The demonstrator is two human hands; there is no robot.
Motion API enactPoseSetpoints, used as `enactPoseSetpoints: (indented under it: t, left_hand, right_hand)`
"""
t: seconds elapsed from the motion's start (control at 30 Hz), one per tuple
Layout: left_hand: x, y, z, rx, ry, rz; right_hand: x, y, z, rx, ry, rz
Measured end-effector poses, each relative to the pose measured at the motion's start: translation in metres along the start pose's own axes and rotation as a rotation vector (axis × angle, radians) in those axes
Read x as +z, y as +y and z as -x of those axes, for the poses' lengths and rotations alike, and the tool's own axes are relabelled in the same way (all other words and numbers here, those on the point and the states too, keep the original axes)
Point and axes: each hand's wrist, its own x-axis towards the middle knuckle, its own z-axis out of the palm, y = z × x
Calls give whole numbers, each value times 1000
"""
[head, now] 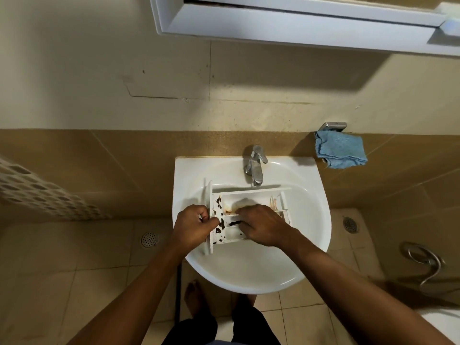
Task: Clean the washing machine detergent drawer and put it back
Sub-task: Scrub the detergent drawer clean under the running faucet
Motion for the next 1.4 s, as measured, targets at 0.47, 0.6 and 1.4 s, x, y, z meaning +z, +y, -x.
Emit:
enactPoseSetpoints:
  t: [0.47, 0.6, 1.4]
  left_hand:
    - [2, 2, -15, 27, -36, -49]
    - [4, 5, -18, 24, -34, -60]
    - [16, 2, -20, 23, 25, -17]
  right_hand:
    - [-28, 34, -17, 730, 530, -1285]
    - [-35, 37, -40, 849, 587, -1576]
    - [-17, 51, -27, 355, -109, -276]
